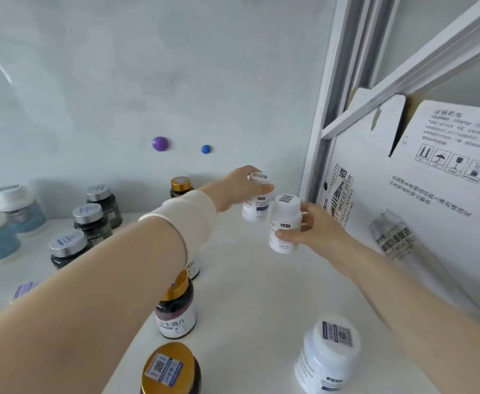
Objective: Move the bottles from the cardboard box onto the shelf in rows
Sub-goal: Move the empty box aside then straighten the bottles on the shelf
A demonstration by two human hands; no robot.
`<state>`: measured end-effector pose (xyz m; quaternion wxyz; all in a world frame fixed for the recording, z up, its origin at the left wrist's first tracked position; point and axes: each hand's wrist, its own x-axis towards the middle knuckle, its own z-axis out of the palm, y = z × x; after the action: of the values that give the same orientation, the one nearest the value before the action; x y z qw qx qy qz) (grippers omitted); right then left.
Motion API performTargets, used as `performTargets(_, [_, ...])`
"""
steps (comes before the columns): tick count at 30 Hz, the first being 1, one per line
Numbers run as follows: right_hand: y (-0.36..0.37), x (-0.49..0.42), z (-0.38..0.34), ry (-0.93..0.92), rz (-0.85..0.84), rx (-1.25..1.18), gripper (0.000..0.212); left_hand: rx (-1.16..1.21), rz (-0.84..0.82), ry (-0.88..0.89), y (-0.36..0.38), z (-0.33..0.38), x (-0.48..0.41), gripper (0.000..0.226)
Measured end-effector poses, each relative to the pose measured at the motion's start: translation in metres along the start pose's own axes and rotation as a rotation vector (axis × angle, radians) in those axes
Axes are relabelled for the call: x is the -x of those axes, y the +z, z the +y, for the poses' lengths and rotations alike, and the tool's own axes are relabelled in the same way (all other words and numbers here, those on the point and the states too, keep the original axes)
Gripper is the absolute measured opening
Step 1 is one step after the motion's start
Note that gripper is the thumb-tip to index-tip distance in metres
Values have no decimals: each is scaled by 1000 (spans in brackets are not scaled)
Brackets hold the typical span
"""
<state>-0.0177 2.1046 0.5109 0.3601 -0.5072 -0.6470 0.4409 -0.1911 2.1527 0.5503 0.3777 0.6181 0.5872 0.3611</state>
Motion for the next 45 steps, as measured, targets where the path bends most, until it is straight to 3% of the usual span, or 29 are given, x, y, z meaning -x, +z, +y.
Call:
performTargets(2, [2,-12,4,2,-10,-10,49,-20,-20,-21,4,-2,-14,13])
performTargets(5, [5,-28,8,-4,-34,-20,46,-56,-15,-32,7,-4,-36,38])
performTargets(7, [7,-40,12,-8,-40,-30,49,-95,-17,-26,7,-6,-47,42])
performTargets(20, [14,-76,34,-6,-73,-20,47,-124,33,-47,14,-23,-75,45])
performTargets(26, [15,-76,37,-1,-91,16,56,-114,42,-35,16,-24,-73,33])
performTargets(30, [8,-70,25,6,-99,36,70,-164,60,-74,6,-11,-65,60])
performTargets(33, [0,-62,7,-29,-54,100,73,-208,139,-63,-4,3,-48,65])
performTargets(37, [-8,-47,-27,-99,-26,216,73,-439,245,-7,-19,21,-3,56])
performTargets(42, [2,-2,-62,-289,12,610,62,-1223,361,81,-35,45,90,48])
performTargets(45, [25,38,-80,-449,28,960,53,-1471,423,53,-45,49,151,45])
